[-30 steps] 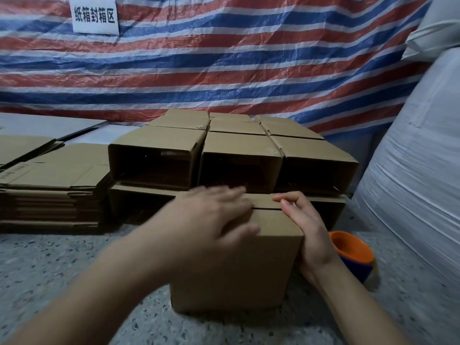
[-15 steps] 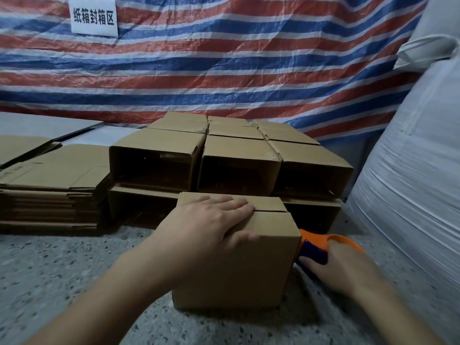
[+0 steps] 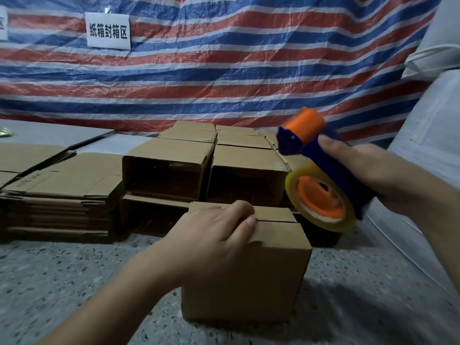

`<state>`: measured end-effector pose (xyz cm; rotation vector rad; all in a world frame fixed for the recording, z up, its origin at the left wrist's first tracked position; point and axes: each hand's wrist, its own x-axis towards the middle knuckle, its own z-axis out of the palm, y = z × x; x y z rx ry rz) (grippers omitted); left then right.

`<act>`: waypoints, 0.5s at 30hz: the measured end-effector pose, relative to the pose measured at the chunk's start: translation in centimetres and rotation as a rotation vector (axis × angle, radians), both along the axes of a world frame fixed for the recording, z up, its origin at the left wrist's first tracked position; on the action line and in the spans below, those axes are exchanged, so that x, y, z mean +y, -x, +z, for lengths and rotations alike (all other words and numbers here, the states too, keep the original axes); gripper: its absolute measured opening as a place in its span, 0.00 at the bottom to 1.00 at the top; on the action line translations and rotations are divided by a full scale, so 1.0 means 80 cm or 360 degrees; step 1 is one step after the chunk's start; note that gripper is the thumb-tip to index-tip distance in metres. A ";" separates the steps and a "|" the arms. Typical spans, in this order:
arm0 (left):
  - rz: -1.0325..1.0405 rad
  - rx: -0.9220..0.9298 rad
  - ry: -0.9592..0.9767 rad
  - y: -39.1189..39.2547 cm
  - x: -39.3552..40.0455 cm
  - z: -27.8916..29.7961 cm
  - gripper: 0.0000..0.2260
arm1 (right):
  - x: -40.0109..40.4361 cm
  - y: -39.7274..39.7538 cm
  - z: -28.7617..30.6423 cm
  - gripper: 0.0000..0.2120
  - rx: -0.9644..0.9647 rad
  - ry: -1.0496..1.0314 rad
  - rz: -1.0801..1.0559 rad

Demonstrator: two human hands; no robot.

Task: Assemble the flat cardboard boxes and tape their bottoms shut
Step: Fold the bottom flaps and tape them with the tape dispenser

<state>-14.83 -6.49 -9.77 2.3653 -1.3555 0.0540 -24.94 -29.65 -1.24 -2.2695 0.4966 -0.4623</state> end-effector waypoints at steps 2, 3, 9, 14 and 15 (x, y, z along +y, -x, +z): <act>0.0002 0.0083 0.0027 0.000 0.000 0.002 0.16 | 0.015 -0.016 0.021 0.50 0.0110 -0.0028 0.0213; -0.0002 0.0119 0.0048 -0.001 0.000 0.002 0.15 | 0.023 -0.023 0.028 0.44 0.0167 -0.0057 0.0311; 0.0095 0.0730 0.0851 -0.015 0.002 -0.008 0.10 | 0.042 -0.062 0.032 0.41 0.0496 0.0015 0.0507; 0.0418 0.1713 0.1618 -0.032 0.001 0.031 0.25 | 0.044 -0.073 0.034 0.40 0.0575 -0.0002 0.0545; 0.0420 0.1753 0.1569 -0.034 0.004 0.037 0.26 | 0.044 -0.074 0.034 0.39 0.0598 0.0002 0.0552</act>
